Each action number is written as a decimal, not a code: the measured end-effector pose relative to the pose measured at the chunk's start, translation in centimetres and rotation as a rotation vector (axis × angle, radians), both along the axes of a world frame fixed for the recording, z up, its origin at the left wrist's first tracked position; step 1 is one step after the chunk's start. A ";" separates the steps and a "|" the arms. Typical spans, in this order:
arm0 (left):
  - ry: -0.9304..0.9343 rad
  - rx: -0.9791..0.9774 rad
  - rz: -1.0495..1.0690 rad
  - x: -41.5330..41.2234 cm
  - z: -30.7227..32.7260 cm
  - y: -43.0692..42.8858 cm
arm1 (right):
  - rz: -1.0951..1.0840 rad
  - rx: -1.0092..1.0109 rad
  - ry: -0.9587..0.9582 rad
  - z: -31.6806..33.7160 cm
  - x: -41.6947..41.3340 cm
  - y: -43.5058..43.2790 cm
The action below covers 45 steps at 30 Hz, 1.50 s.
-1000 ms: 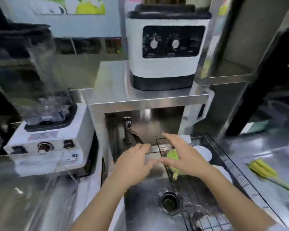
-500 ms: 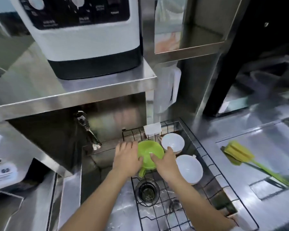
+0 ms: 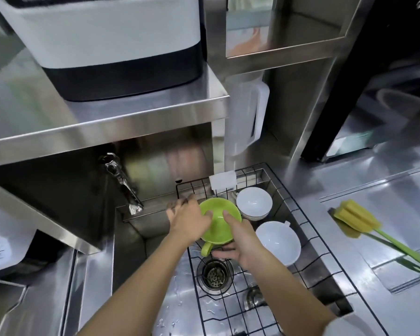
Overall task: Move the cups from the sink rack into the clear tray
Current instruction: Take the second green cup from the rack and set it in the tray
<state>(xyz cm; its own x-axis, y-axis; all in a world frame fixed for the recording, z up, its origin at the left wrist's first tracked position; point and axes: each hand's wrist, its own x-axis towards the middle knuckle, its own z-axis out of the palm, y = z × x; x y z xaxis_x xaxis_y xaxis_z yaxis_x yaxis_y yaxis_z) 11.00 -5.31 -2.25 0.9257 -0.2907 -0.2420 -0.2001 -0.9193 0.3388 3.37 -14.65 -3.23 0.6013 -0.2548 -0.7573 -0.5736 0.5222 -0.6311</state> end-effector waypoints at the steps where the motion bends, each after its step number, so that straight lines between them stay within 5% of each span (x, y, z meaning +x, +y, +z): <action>1: -0.005 -0.039 0.037 -0.1 0.0 -0.2 | -0.029 0.012 -0.016 0.1 0.0 0.1; 12: 0.177 -0.506 0.325 -1.0 5.3 -0.5 | -0.256 -0.173 -0.197 4.2 0.0 0.6; 20: 0.131 -0.728 0.426 -3.8 7.8 -1.1 | -0.182 -0.484 -0.477 7.1 -1.5 2.5; 27: 0.352 -1.102 0.579 -4.4 9.0 2.8 | 0.014 -0.673 -0.666 7.7 -3.0 4.9; 35: 0.559 -1.469 0.681 -6.4 10.0 11.3 | 0.052 -0.526 -0.636 8.8 -2.4 9.2; 40: 0.527 -1.615 0.624 -7.7 11.1 17.6 | 0.367 -0.098 -0.600 11.1 -3.3 14.9; 45: 0.476 -1.703 0.411 -9.6 13.0 24.6 | 0.756 -0.165 -0.743 13.9 -3.5 19.6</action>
<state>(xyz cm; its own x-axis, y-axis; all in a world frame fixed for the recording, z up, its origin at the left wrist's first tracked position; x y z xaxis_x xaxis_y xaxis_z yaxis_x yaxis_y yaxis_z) 1.41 19.29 10.77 0.9426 -0.2720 -0.1936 0.3095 0.4943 0.8123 -0.13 4.95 10.66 0.9418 0.3111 -0.1271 -0.1557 0.0689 -0.9854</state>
